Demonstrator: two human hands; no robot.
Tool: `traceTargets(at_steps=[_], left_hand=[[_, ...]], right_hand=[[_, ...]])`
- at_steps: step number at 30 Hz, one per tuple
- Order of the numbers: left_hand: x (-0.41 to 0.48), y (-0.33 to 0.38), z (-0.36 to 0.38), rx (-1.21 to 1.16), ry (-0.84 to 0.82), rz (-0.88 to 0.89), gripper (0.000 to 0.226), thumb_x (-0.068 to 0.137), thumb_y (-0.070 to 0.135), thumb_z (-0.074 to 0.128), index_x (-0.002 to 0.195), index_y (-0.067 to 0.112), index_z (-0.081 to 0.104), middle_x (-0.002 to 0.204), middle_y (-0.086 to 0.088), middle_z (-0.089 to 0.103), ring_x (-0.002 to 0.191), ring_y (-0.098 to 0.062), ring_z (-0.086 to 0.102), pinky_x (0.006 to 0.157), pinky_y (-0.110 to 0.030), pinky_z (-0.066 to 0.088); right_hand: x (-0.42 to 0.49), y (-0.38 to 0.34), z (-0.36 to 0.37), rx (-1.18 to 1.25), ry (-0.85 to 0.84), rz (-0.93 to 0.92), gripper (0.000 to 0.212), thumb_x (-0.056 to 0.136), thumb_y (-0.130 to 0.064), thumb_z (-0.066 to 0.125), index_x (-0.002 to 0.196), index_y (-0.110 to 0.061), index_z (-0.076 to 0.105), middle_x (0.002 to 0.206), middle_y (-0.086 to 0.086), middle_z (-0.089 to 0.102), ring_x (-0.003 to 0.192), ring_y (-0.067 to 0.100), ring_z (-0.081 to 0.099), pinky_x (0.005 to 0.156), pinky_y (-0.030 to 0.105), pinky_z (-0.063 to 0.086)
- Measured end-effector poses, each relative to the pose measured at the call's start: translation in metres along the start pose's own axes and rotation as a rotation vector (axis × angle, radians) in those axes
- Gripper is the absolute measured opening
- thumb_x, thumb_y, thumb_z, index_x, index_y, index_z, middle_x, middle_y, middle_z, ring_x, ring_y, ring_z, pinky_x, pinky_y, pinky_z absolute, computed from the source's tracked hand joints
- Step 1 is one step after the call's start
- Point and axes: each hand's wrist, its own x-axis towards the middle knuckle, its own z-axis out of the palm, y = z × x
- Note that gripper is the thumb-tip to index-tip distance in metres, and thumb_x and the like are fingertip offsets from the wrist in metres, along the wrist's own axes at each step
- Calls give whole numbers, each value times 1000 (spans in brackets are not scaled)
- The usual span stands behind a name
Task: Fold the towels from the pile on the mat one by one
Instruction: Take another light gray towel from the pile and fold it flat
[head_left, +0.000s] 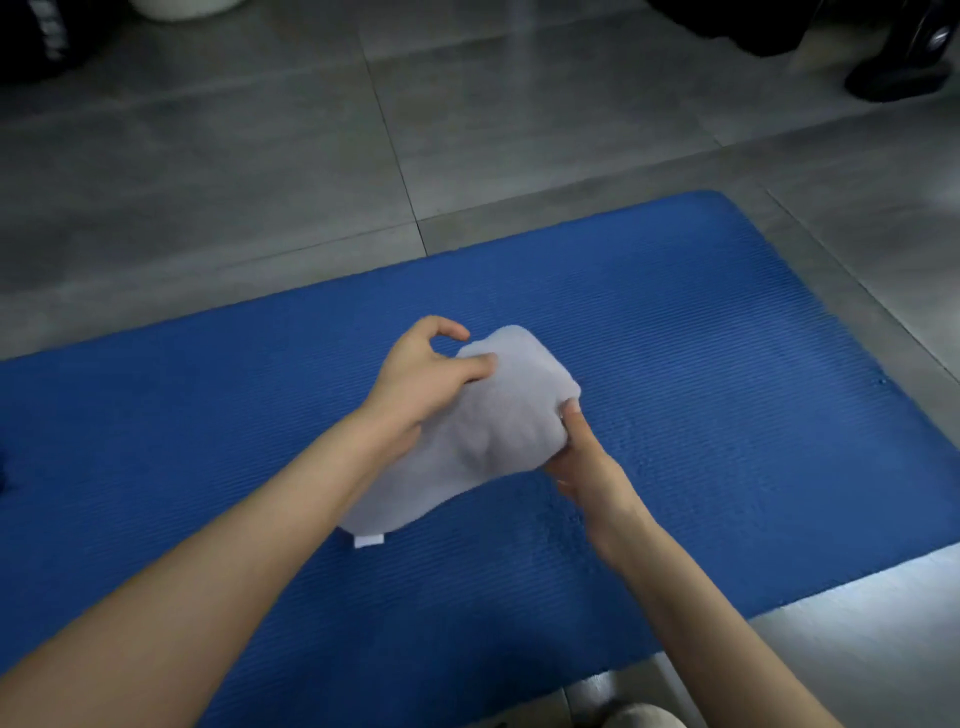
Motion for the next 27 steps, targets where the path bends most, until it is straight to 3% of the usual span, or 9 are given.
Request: traceTargets(at_steps=[5, 8, 10, 12, 16, 18, 22, 24, 27], left_hand=[[-14, 3, -13, -237, 11, 9, 28, 81, 20, 71, 107, 23, 60, 73, -10, 65, 58, -11, 62, 52, -17, 46], [-18, 0, -20, -338, -31, 57, 37, 81, 14, 70, 115, 26, 60, 73, -7, 69, 62, -8, 66, 54, -14, 49], [-18, -3, -23, -390, -43, 85, 43, 80, 12, 71, 118, 29, 59, 76, -7, 72, 69, -10, 68, 59, -16, 51], [-17, -6, -26, -416, -24, 116, 47, 80, 11, 71, 120, 31, 58, 81, -4, 74, 76, -8, 69, 64, -15, 52], [-4, -12, -37, -638, -42, 74, 43, 80, 5, 66, 117, 28, 60, 86, 1, 74, 78, -6, 69, 63, -15, 52], [6, -16, -41, -732, -104, 35, 42, 81, 5, 63, 116, 28, 61, 83, 1, 73, 76, -7, 69, 61, -18, 53], [19, -27, -44, -645, -148, 76, 50, 86, 4, 57, 126, 34, 51, 86, 4, 73, 83, -5, 68, 64, -15, 52], [20, -30, -45, -605, -157, 86, 64, 84, 6, 59, 135, 40, 41, 95, 2, 72, 90, -6, 68, 69, -16, 53], [19, -31, -51, -617, -169, 75, 83, 77, 8, 64, 141, 45, 27, 99, -1, 72, 94, -10, 68, 68, -18, 54]], right_hand=[[0, -31, 5, 210, -60, -184, 54, 88, -61, 43, 117, -21, 65, 113, -4, 70, 114, 15, 60, 105, 37, 38], [-5, -48, 11, 161, -90, -267, 42, 85, -39, 63, 118, -13, 62, 108, 1, 71, 106, 19, 64, 86, 30, 49], [-8, -57, 17, 147, 1, -345, 54, 82, -19, 70, 131, -12, 50, 100, 0, 71, 91, 7, 68, 67, 15, 51], [-6, -61, 18, 132, 87, -448, 78, 81, -9, 71, 145, -21, 28, 86, 1, 71, 78, 2, 69, 61, 8, 48], [2, -69, 28, 70, 56, -479, 80, 80, -12, 72, 145, -30, 28, 85, 10, 72, 82, 10, 70, 67, 14, 50], [12, -69, 33, 80, 58, -392, 82, 70, -31, 77, 140, -29, 34, 98, 8, 70, 88, 8, 68, 76, 19, 50], [31, -58, 35, 31, 10, -212, 110, 47, -58, 84, 141, -29, 35, 116, -10, 64, 110, 5, 56, 100, 26, 37], [36, -56, 35, 106, -64, -182, 117, 41, -57, 87, 142, -24, 37, 125, -8, 62, 115, 12, 58, 106, 36, 38], [38, -56, 37, 276, -165, -159, 109, 53, -44, 87, 144, -16, 33, 130, 2, 59, 117, 20, 59, 101, 39, 45]])
